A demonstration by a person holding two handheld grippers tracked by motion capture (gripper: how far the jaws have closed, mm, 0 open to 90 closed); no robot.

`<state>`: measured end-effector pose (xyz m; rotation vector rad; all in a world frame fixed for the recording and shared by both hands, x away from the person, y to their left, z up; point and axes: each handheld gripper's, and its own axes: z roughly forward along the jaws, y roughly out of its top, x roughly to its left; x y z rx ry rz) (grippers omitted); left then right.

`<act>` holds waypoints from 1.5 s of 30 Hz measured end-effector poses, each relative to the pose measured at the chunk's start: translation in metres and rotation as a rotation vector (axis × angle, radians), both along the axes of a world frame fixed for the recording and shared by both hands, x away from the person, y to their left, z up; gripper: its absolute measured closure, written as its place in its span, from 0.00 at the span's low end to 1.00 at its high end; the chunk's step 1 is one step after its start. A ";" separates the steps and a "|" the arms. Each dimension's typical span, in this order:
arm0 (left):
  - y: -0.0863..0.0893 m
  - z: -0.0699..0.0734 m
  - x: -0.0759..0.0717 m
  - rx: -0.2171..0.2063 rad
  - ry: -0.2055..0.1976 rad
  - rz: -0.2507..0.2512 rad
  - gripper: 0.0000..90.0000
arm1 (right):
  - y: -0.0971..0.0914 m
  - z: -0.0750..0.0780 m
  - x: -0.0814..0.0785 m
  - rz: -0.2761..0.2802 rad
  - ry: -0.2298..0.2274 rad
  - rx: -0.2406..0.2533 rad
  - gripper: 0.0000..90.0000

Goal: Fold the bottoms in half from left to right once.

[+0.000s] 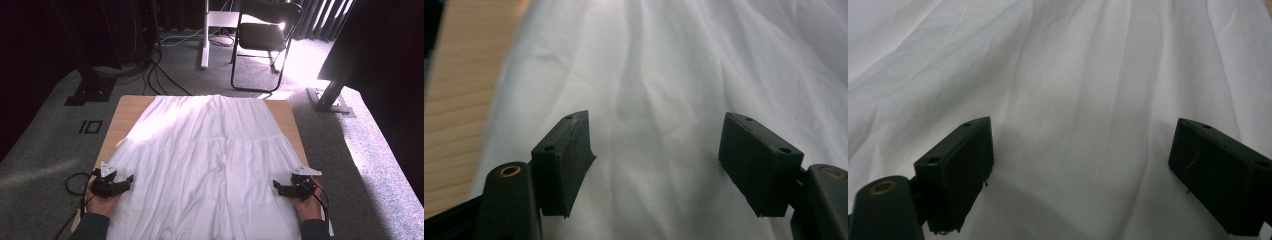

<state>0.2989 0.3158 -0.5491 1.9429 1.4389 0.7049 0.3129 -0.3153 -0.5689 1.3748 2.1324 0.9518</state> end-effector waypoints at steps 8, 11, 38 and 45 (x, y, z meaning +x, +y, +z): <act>0.028 0.007 -0.008 -0.017 -0.014 0.100 0.18 | 0.000 0.000 0.000 0.000 0.000 0.000 0.11; 0.036 0.002 -0.009 -0.025 0.018 0.112 0.12 | 0.000 0.000 0.000 0.000 0.000 0.001 0.11; 0.037 0.006 -0.011 0.080 0.073 0.045 0.97 | 0.000 0.000 -0.001 -0.004 0.000 0.002 0.12; 0.073 0.021 -0.014 0.081 -0.001 0.167 0.98 | 0.000 0.000 -0.001 -0.003 -0.003 0.002 0.14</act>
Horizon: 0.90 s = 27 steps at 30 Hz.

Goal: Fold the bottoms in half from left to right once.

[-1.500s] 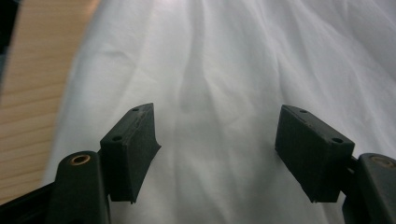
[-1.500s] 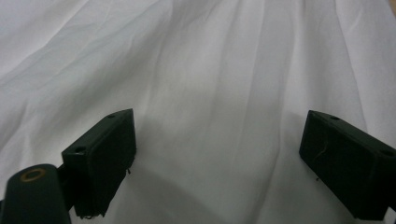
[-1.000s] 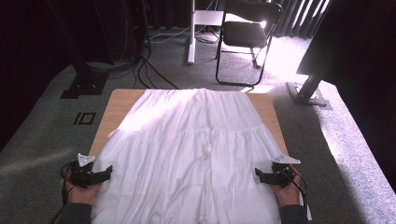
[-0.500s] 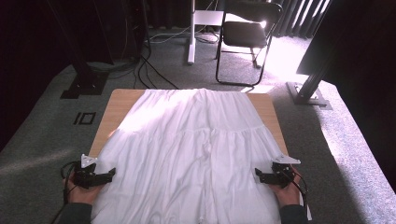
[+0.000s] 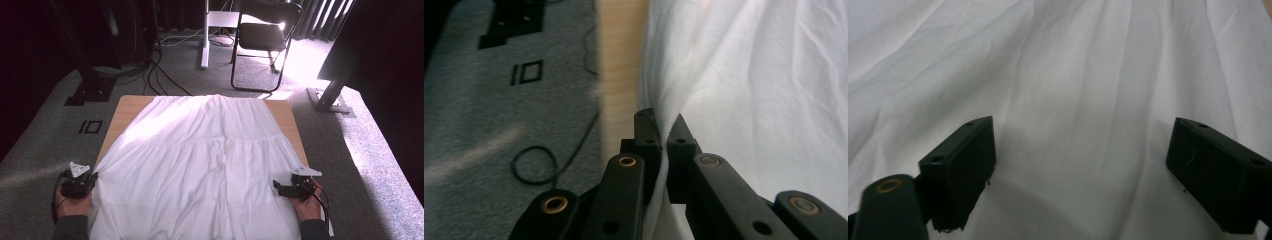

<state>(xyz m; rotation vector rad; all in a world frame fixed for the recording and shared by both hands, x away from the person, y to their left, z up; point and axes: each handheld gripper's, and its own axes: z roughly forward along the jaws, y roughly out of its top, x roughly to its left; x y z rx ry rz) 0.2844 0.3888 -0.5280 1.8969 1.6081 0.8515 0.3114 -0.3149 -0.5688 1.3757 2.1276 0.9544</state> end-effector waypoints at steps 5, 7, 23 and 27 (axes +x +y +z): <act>0.030 0.004 -0.003 0.016 -0.012 0.129 0.99 | 0.001 0.000 -0.002 -0.001 -0.002 0.002 0.14; 0.037 0.004 -0.005 0.008 -0.013 0.157 0.99 | 0.002 0.000 -0.002 0.002 -0.001 0.002 0.14; -0.011 0.048 -0.014 -0.103 -0.133 -0.097 0.98 | 0.005 0.000 -0.004 0.010 -0.002 0.000 0.14; -0.037 0.071 -0.012 -0.205 -0.187 -0.242 0.98 | 0.005 0.000 -0.004 0.010 -0.002 0.000 0.15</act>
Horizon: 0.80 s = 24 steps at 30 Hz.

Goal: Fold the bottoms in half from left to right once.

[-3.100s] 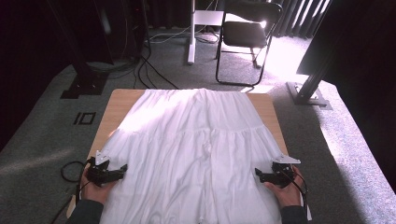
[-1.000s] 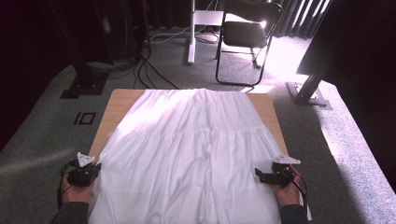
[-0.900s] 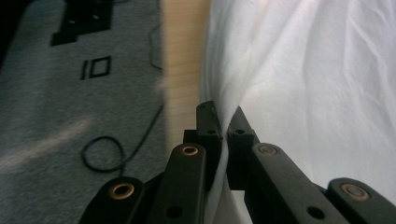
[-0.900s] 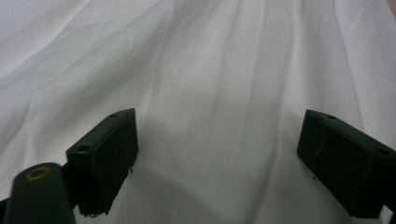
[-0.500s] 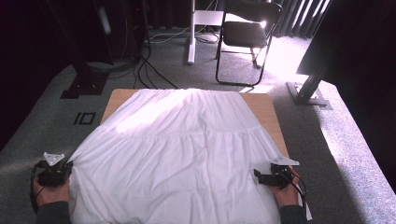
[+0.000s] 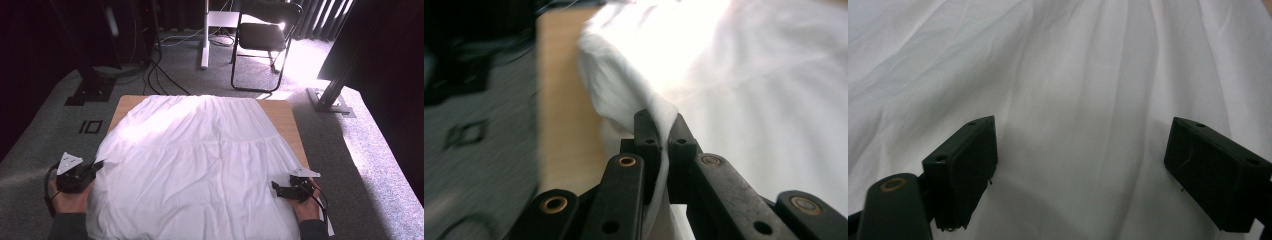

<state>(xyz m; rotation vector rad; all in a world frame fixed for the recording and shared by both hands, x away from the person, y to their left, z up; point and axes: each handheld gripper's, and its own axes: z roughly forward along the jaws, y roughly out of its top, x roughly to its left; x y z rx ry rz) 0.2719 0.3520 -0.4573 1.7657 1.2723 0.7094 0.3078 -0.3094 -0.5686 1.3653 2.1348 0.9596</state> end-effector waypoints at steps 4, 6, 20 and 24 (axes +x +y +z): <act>-0.033 0.022 0.003 -0.023 -0.048 -0.130 0.98 | 0.000 0.000 0.000 0.000 0.000 0.000 0.15; -0.054 0.034 0.007 -0.022 -0.073 -0.205 0.98 | 0.000 0.000 0.000 0.000 0.000 0.000 0.14; -0.229 0.031 0.048 -0.146 -0.051 -0.708 0.98 | 0.000 0.000 0.000 0.000 0.000 0.000 0.15; -0.263 -0.007 0.060 -0.084 0.049 -0.751 0.96 | -0.001 0.003 -0.002 -0.027 -0.005 0.004 0.32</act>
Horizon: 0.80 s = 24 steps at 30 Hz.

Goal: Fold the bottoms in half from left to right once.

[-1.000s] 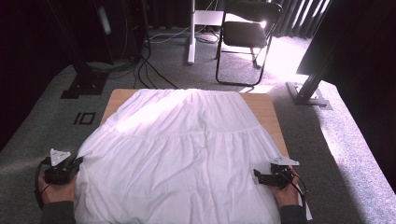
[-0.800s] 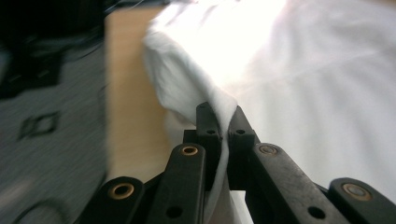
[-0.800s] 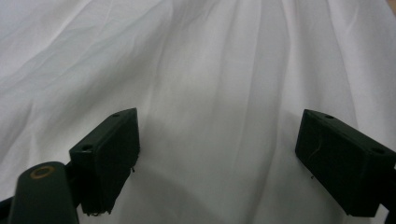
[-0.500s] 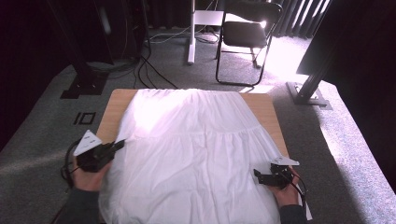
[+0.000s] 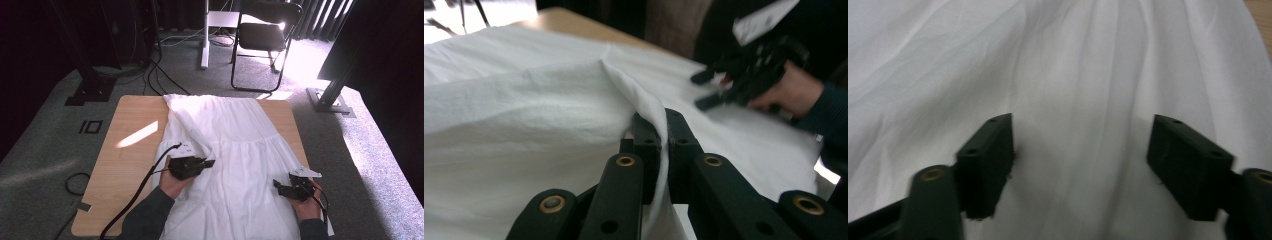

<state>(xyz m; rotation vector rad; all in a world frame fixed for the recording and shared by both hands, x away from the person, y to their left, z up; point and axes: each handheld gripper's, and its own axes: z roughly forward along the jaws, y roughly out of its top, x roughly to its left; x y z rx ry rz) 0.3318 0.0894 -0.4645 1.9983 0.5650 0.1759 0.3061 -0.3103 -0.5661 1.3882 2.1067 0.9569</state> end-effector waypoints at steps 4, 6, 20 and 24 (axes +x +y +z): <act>-0.004 -0.016 0.007 0.076 0.019 0.025 0.66 | 0.009 0.017 -0.007 -0.010 -0.025 -0.003 0.40; 0.002 -0.012 0.005 0.091 0.000 0.047 0.59 | 0.020 0.031 -0.012 0.023 -0.056 0.021 0.44; 0.103 -0.024 -0.024 0.227 -0.077 0.379 0.51 | 0.133 0.086 0.011 0.242 -0.092 0.094 0.54; 0.131 -0.047 -0.028 0.248 -0.030 0.461 0.51 | 0.165 0.086 0.037 0.260 -0.053 0.083 0.52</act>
